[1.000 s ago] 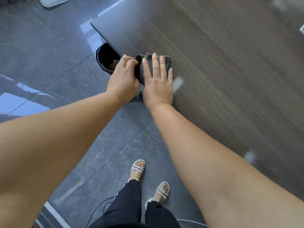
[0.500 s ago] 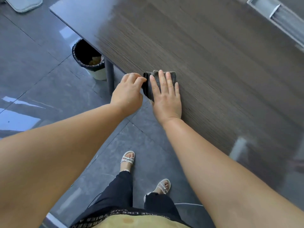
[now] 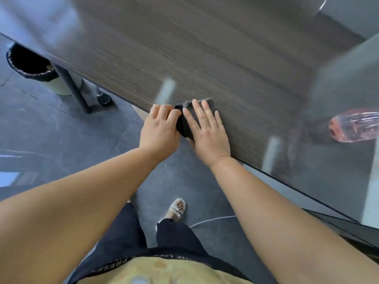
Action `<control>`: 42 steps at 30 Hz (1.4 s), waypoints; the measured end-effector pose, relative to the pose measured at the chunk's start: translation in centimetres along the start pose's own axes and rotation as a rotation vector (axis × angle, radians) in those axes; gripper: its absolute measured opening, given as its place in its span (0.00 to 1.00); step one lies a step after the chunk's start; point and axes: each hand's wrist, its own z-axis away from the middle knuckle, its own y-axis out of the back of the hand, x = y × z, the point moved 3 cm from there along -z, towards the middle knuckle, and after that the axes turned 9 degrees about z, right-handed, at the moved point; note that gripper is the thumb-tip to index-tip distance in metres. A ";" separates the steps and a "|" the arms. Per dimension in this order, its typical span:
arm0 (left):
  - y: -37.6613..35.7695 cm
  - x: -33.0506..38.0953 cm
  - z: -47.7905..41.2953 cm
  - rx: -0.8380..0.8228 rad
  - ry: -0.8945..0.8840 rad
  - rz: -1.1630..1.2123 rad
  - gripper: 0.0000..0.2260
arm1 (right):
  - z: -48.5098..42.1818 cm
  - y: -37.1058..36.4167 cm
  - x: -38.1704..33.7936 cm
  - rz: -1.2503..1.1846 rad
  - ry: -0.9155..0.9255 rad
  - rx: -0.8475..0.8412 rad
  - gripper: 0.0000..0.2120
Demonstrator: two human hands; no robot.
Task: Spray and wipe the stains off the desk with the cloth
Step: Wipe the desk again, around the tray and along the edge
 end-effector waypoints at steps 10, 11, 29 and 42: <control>-6.9 12.0 0.8 -0.163 -0.203 -0.016 0.17 | 11.6 -0.3 10.7 -0.016 -0.094 0.039 0.38; -7.5 12.8 0.8 -0.168 -0.221 -0.018 0.17 | 12.4 -0.4 11.3 -0.022 -0.101 0.028 0.38; -11.0 21.9 -3.8 -0.488 0.010 -0.102 0.30 | 20.1 3.5 19.2 -0.461 -1.089 -0.301 0.26; -8.4 21.1 -8.3 -0.684 0.625 1.267 0.15 | 14.9 7.1 20.6 -1.517 -1.265 -0.067 0.05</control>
